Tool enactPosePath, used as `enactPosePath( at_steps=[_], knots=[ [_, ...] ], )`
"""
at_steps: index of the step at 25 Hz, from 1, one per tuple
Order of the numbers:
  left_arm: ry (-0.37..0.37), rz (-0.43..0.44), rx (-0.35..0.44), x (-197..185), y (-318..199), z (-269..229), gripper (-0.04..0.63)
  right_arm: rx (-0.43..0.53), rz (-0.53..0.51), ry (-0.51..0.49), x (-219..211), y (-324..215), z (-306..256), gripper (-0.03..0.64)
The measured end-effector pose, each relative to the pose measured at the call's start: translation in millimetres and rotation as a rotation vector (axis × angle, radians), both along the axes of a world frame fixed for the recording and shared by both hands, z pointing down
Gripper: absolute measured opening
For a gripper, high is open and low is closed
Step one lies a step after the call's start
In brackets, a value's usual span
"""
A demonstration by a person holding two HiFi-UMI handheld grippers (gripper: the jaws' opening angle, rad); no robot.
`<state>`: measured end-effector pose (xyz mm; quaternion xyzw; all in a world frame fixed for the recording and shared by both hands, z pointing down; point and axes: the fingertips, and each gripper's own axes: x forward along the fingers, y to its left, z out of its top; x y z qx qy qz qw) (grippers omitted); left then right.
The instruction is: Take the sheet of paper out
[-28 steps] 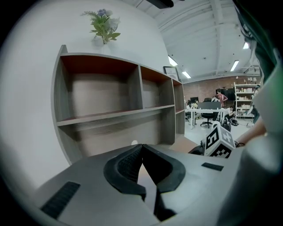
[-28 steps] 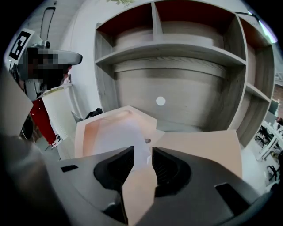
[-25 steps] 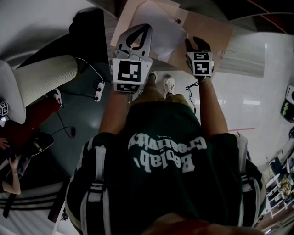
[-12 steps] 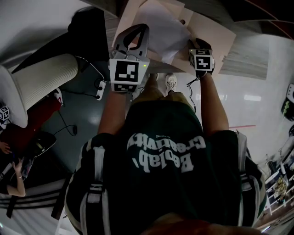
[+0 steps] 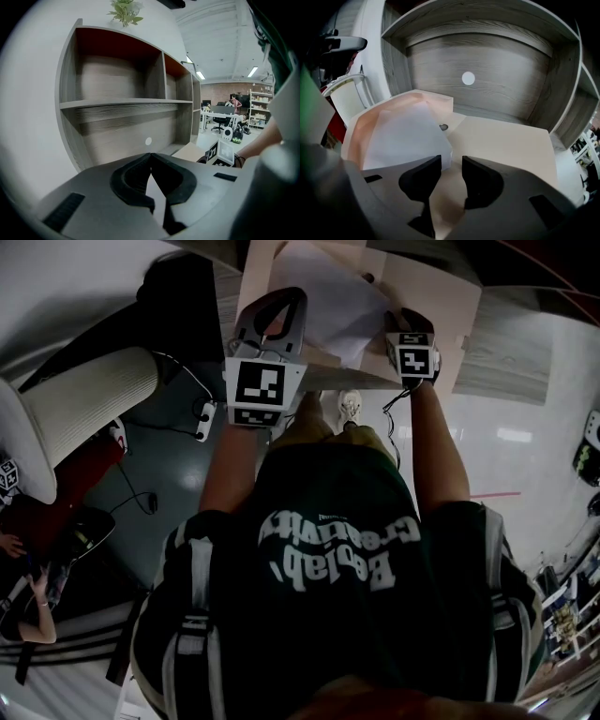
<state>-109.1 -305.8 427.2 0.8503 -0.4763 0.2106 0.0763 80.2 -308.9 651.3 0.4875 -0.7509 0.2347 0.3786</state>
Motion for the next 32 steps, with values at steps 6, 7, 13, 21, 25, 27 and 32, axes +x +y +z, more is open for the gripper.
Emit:
enactPosePath(
  at_steps=[6, 7, 13, 21, 25, 27, 32],
  knots=[
    [0.003, 0.001, -0.003, 0, -3, -2, 0.018, 0.033, -0.095, 0.101, -7, -14, -10, 0.147],
    [0.004, 0.000, -0.003, -2, -3, -1, 0.018, 0.042, -0.117, 0.119, -10, -16, -14, 0.147],
    [0.028, -0.016, -0.017, -9, -3, 3, 0.018, 0.092, -0.205, 0.188, -26, -30, -22, 0.147],
    [0.020, -0.019, -0.014, -15, -5, 4, 0.018, 0.042, -0.220, 0.225, -26, -30, -12, 0.122],
    [0.025, -0.026, -0.012, -17, -5, 6, 0.019, 0.044, -0.222, 0.246, -25, -33, -14, 0.034],
    [0.018, -0.024, -0.015, -20, -3, 8, 0.018, 0.055, -0.214, 0.239, -25, -34, -17, 0.034],
    [0.022, -0.024, -0.012, -19, -2, 10, 0.019, 0.097, -0.196, 0.213, -27, -33, -26, 0.034]
  ],
)
